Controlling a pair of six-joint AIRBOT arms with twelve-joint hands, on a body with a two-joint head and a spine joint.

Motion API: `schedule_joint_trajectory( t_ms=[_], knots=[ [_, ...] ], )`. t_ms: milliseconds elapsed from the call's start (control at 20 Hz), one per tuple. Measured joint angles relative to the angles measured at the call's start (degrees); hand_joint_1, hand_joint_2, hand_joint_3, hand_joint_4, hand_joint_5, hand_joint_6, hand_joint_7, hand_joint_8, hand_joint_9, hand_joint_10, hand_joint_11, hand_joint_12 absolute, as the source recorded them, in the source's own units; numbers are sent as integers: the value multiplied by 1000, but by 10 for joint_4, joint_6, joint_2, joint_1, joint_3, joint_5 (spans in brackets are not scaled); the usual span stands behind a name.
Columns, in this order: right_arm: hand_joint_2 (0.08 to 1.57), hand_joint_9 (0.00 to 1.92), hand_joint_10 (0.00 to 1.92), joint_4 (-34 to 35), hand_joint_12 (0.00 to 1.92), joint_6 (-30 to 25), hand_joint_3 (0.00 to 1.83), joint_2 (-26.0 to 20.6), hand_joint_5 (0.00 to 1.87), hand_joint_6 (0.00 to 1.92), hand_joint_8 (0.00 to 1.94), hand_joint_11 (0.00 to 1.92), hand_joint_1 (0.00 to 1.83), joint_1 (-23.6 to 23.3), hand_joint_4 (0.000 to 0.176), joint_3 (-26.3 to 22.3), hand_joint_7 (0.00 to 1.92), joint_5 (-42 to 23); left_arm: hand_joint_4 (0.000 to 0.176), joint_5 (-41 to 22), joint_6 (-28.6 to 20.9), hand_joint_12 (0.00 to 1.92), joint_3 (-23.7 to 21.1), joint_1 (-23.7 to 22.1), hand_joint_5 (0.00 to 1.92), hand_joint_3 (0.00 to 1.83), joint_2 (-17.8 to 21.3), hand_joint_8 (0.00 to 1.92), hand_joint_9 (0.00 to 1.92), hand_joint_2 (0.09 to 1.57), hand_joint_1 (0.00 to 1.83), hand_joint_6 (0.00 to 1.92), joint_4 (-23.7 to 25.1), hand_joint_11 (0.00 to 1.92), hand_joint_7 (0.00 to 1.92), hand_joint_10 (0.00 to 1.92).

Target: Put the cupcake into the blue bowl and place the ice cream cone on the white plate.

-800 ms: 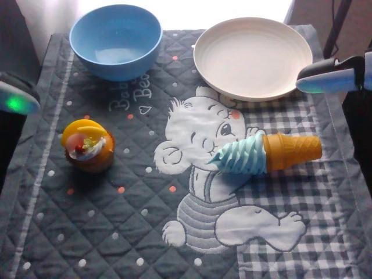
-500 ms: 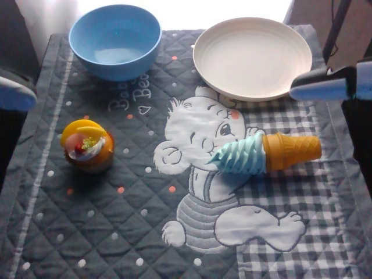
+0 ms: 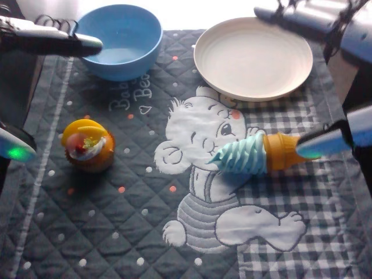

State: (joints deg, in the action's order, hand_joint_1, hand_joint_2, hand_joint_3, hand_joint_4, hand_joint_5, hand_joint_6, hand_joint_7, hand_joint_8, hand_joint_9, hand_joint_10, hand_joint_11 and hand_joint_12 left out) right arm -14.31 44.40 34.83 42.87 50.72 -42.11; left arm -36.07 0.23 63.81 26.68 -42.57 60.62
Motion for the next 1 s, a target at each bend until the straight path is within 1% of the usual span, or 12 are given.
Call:
schedule_joint_trajectory(
  t_ms=[50,150,200,300,350,400,450,600,650,800,900,1000],
  knots=[
    [649,195,11,-8,345,0,0,5,93,4,6,77,628,0,0,1,213,14,24,9,-27,577,5,-11,224,0,-8,0,435,815,686,0,34,281,376,0],
    [637,179,0,-24,359,0,0,19,91,7,4,93,613,0,2,2,206,41,0,22,-90,786,14,-33,272,1,-29,0,477,804,738,0,110,208,419,1],
    [615,185,0,-28,434,-1,1,28,100,4,2,81,613,0,6,5,211,52,0,25,-111,880,18,-33,274,0,-38,0,473,815,734,0,129,147,424,2],
    [608,174,3,-46,590,-27,0,46,92,1,3,4,624,0,0,22,214,71,0,29,-128,1045,28,-28,302,0,-52,4,466,830,754,1,157,68,423,7],
    [610,232,5,-66,699,-59,0,57,104,1,6,10,578,0,0,36,266,76,0,33,-132,1008,31,-26,317,0,-55,3,480,830,739,1,163,89,438,6],
    [593,250,7,-94,722,-110,0,79,108,2,9,4,567,0,12,58,285,89,0,36,-139,1045,39,-21,319,0,-62,1,472,829,769,0,167,68,433,1],
    [603,264,7,-111,749,-135,0,94,106,0,6,0,566,0,2,70,294,108,0,42,-149,1055,45,-20,328,0,-71,4,485,825,799,3,184,78,440,6],
    [631,322,8,-126,745,-141,2,118,138,2,3,41,596,0,0,75,311,134,0,44,-175,930,61,-12,324,0,-95,0,491,819,813,0,212,124,459,0],
    [636,336,9,-135,740,-142,2,125,147,3,6,42,583,0,0,80,325,141,0,44,-186,923,66,-6,321,0,-106,2,485,807,758,0,220,118,464,3],
    [635,340,0,-144,690,-142,1,132,149,0,0,49,565,0,0,87,339,154,0,43,-203,986,82,3,330,0,-122,2,505,784,723,1,233,112,475,5],
    [651,353,1,-146,734,-142,0,136,145,0,0,55,567,0,0,87,333,166,0,49,-212,933,93,8,335,0,-138,0,525,773,691,1,250,151,478,2],
    [659,327,0,-150,733,-142,2,142,118,0,0,17,577,0,10,89,312,171,0,47,-217,1054,97,13,331,3,-147,4,546,786,655,2,247,150,499,5]
  ],
)
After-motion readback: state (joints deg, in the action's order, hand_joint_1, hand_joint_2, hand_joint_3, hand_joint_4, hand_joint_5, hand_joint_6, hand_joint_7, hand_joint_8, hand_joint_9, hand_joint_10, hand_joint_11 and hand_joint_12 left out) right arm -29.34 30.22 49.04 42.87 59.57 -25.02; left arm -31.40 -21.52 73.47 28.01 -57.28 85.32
